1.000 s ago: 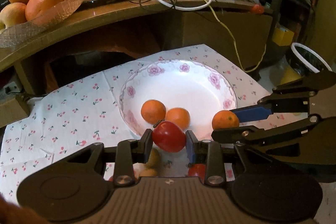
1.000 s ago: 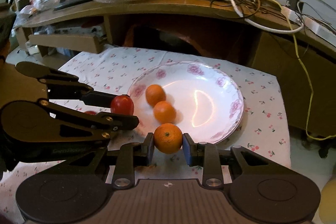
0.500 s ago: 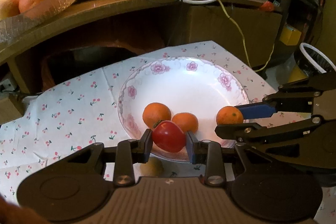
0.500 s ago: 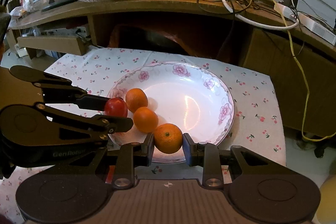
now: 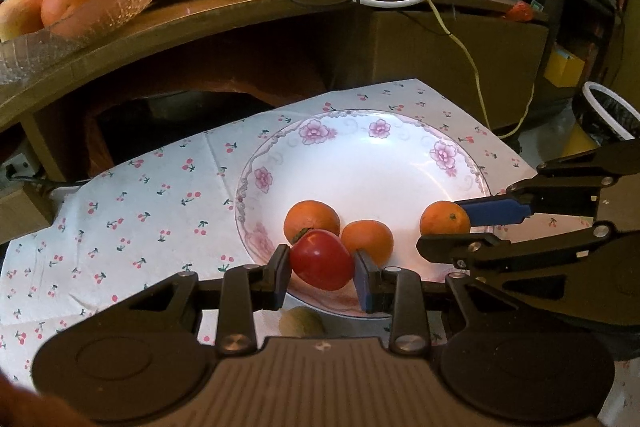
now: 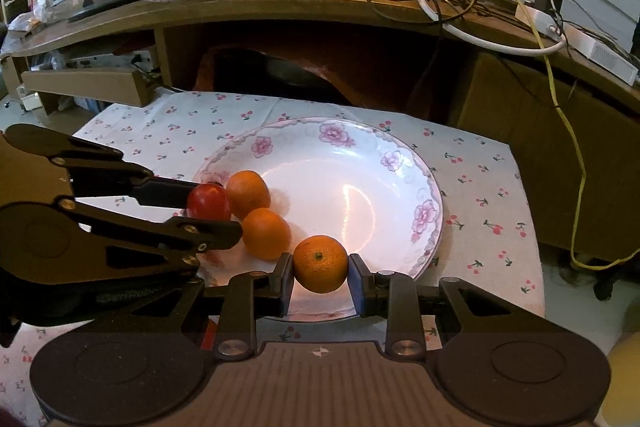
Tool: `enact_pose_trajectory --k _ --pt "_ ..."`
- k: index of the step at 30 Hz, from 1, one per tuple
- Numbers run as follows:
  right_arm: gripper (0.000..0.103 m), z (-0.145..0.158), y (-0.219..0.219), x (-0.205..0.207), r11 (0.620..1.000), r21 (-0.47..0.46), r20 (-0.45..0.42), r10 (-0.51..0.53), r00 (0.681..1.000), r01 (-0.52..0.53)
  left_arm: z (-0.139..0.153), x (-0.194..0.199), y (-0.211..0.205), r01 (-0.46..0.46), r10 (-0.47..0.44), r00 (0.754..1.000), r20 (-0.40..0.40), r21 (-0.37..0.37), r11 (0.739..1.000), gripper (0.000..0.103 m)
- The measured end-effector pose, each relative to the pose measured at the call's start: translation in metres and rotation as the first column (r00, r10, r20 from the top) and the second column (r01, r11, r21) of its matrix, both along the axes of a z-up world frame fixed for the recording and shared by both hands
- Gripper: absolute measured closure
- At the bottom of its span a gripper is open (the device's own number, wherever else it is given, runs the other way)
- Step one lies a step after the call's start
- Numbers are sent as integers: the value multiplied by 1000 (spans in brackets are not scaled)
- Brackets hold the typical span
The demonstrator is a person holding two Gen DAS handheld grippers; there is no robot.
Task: Organize fruits
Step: 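Carry the tomato and tangerine into the plate and open both grippers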
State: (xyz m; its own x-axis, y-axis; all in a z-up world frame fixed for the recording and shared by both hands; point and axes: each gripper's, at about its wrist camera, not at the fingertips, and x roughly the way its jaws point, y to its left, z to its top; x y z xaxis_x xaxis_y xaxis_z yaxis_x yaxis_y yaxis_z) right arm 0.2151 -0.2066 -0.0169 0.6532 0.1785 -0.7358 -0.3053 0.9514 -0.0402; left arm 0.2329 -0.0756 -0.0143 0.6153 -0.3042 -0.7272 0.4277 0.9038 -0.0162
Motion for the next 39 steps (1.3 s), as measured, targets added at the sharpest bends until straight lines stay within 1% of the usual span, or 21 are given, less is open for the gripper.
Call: enact_pose_trajectory --k 8,22,31,39 --pt "73 -6 -1 5 1000 -4 -16 -11 1000 11 -1 0 -1 2 -2 1000 2 2 1000 65" --pt "70 -8 -2 7 999 1 -7 -34 999 34 -2 0 0 -3 3 1000 4 -4 1000 63" --pt "63 -2 -8 5 998 23 27 -62 998 61 -1 0 1 -6 6 1000 8 -15 1000 60" --pt "62 5 -10 0 997 26 58 -68 996 66 3 -3 4 -9 9 1000 17 -19 1000 58"
